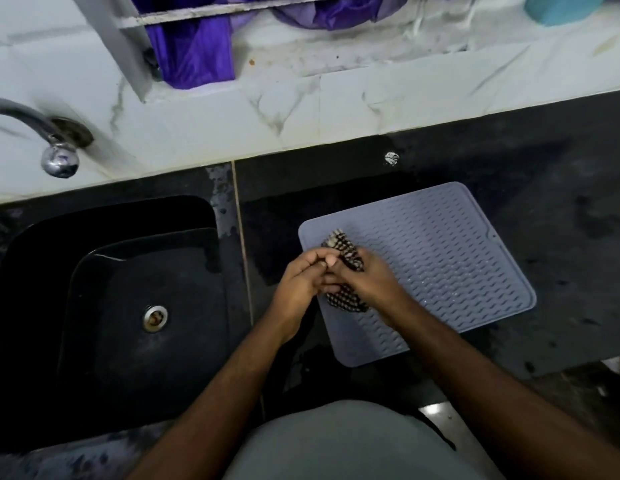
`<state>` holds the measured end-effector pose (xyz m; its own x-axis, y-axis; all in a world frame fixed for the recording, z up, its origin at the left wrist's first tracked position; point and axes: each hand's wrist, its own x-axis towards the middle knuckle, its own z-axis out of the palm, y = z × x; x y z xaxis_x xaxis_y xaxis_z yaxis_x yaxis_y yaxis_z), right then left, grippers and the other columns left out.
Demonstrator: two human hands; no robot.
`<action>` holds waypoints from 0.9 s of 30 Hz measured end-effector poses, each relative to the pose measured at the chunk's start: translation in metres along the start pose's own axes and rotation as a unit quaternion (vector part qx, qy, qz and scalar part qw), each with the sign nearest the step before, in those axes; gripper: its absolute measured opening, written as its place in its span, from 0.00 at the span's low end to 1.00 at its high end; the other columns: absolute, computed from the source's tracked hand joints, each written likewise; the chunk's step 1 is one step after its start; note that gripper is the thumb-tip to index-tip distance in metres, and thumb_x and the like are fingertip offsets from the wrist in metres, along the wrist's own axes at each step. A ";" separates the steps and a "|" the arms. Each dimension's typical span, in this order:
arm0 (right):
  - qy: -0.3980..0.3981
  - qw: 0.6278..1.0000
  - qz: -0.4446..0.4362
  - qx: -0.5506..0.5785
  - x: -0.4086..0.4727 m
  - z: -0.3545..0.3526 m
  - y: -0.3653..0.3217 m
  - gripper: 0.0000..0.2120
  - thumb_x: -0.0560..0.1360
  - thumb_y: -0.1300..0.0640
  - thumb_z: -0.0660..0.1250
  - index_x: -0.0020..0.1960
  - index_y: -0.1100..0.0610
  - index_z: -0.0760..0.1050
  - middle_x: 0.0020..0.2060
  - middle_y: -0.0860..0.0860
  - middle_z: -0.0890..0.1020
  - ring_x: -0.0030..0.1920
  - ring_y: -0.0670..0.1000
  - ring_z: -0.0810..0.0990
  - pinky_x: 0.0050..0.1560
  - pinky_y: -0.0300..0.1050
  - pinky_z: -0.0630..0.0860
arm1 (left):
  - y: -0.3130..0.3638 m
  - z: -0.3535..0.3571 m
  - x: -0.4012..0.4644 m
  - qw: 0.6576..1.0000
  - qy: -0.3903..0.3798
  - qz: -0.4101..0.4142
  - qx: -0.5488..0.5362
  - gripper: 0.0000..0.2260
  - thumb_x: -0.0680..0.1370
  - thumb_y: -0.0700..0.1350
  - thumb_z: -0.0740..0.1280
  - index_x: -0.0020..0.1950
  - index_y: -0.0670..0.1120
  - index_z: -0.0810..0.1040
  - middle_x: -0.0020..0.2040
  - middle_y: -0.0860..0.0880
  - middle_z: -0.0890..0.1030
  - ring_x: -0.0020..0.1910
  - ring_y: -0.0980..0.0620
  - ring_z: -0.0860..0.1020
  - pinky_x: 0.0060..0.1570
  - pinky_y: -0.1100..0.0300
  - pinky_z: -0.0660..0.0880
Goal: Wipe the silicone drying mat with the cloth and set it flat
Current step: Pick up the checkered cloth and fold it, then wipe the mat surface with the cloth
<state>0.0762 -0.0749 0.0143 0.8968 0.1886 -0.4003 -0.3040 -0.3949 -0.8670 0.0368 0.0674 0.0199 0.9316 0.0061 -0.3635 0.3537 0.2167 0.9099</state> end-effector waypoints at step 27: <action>-0.211 0.766 -0.333 -0.508 0.143 -0.009 -0.009 0.23 0.78 0.48 0.50 0.71 0.39 0.70 0.71 0.38 0.70 0.74 0.48 0.61 0.68 0.46 0.55 | -0.011 -0.004 0.069 0.616 0.048 -0.036 0.785 0.12 0.82 0.40 0.57 0.56 0.45 0.80 0.56 0.45 0.80 0.53 0.45 0.81 0.47 0.53 0.74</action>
<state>0.2097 -0.0529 -0.0327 0.4964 0.8408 -0.2160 0.7742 -0.5414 -0.3280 0.0968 0.0695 -0.0164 0.9262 0.1253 -0.3556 0.1090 -0.9919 -0.0655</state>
